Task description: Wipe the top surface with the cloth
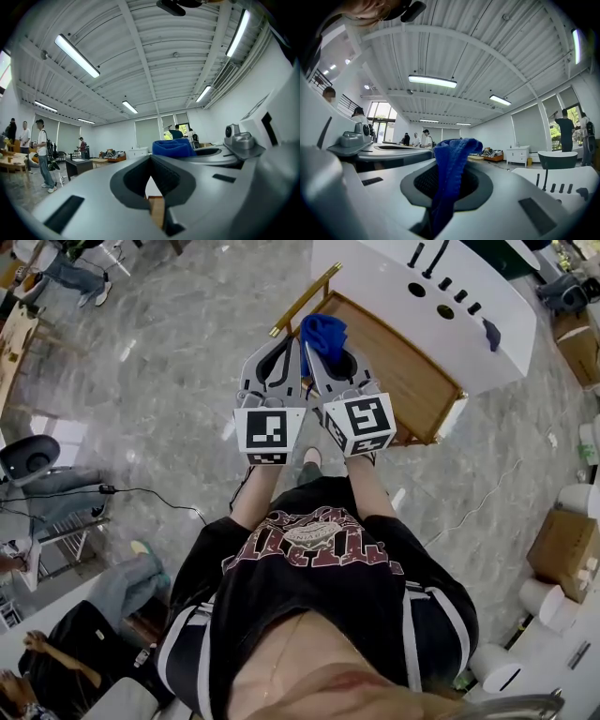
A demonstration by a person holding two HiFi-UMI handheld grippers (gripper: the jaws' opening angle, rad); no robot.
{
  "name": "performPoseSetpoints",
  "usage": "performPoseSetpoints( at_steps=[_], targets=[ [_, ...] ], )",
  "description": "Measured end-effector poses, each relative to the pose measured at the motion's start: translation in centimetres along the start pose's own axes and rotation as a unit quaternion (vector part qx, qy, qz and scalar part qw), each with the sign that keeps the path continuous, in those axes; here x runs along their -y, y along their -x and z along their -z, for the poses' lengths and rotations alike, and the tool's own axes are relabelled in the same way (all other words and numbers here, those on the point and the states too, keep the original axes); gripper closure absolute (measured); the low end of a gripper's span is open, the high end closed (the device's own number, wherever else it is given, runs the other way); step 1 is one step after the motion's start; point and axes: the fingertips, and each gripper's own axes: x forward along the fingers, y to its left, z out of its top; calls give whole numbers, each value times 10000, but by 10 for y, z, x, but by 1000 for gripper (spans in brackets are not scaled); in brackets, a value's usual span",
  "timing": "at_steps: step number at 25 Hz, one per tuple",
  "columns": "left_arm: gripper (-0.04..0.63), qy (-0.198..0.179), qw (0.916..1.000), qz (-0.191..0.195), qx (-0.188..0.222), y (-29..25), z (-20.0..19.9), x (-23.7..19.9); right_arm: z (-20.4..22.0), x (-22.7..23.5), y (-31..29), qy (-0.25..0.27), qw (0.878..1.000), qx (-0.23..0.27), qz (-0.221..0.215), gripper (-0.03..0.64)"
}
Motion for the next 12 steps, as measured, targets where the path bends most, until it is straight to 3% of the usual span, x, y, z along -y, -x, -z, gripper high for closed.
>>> performPoseSetpoints(
  at_steps=[12],
  targets=[
    [549,4,10000,-64,3,-89,4,3,5,78,-44,-18,10000,26,-70,558]
  ],
)
